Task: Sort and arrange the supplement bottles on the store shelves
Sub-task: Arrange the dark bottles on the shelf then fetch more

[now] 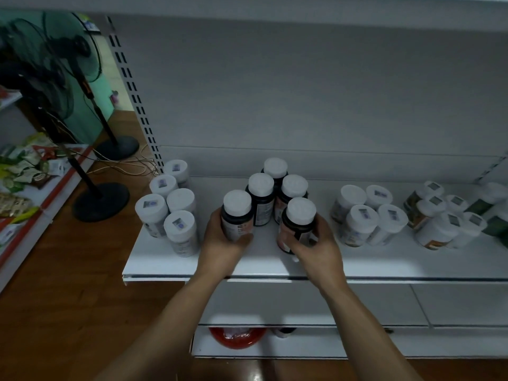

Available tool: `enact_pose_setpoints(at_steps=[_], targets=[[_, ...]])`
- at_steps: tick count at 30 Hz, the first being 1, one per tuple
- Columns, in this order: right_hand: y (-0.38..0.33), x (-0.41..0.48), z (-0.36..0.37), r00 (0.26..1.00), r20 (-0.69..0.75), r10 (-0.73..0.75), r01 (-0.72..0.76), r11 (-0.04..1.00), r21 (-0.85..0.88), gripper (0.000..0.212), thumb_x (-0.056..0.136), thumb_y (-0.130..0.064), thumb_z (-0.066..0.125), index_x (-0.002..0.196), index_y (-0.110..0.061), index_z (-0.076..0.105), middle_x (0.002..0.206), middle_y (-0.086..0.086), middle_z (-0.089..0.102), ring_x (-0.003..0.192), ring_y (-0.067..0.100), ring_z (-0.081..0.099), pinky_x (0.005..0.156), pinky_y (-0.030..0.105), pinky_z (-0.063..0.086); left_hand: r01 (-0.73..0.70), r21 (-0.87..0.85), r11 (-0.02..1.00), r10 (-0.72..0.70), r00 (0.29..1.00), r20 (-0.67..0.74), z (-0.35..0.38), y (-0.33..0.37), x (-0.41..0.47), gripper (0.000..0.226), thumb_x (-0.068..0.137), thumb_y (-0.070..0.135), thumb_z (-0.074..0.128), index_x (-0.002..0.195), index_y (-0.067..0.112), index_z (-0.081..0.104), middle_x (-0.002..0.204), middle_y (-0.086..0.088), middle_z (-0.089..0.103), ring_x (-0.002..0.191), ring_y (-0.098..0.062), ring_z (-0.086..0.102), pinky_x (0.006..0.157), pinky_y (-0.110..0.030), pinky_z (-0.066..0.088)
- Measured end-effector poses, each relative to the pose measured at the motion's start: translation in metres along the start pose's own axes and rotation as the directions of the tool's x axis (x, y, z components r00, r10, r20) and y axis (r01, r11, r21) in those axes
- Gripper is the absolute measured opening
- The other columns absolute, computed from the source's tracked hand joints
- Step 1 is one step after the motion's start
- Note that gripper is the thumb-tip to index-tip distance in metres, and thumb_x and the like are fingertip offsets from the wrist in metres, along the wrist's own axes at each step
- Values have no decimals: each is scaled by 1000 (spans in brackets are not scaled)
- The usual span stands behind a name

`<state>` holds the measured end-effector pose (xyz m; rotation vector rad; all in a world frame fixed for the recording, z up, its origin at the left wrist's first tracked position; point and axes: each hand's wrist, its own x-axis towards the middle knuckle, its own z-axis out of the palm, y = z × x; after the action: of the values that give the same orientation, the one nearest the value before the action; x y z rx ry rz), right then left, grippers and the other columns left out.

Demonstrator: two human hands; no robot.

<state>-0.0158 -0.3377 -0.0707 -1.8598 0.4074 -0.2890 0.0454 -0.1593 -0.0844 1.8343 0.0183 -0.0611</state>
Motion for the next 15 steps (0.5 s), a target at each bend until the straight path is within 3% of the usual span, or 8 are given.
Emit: enact_pose_setpoints(at_steps=[5,7,11,15], targets=[[0,0,1,999,-6,44,-44,999,19,53,77,-27,81,116,-40,48,112,-21,58,104,5,54,87,24,42,-22,-25,999,22,999,37,-1,-5,8,66,72,2,82,122,26,46,123,3,62,114,-15,60,102,-38,48],[-1,-3,-1,999,-5,49,-48,998,29,53,77,-26,81,119,-36,50,114,-18,59,105,6,54,87,23,41,-33,-47,998,35,999,41,-1,-3,6,65,72,0,81,120,28,46,118,8,62,113,-12,60,98,-30,48],[-6,-13,-6,998,26,51,-51,998,25,56,77,-30,80,126,-31,52,116,-20,61,106,3,57,84,20,42,-74,-56,996,76,996,37,-6,3,-12,67,75,0,79,120,38,47,117,23,57,109,13,56,89,-6,43],[-13,-23,-13,998,58,18,-19,1000,20,53,77,-31,80,121,-38,53,111,-31,60,105,-11,54,80,11,42,-45,81,996,44,999,15,-20,-5,-62,78,81,17,77,142,38,34,136,26,39,127,-5,40,104,-27,35]])
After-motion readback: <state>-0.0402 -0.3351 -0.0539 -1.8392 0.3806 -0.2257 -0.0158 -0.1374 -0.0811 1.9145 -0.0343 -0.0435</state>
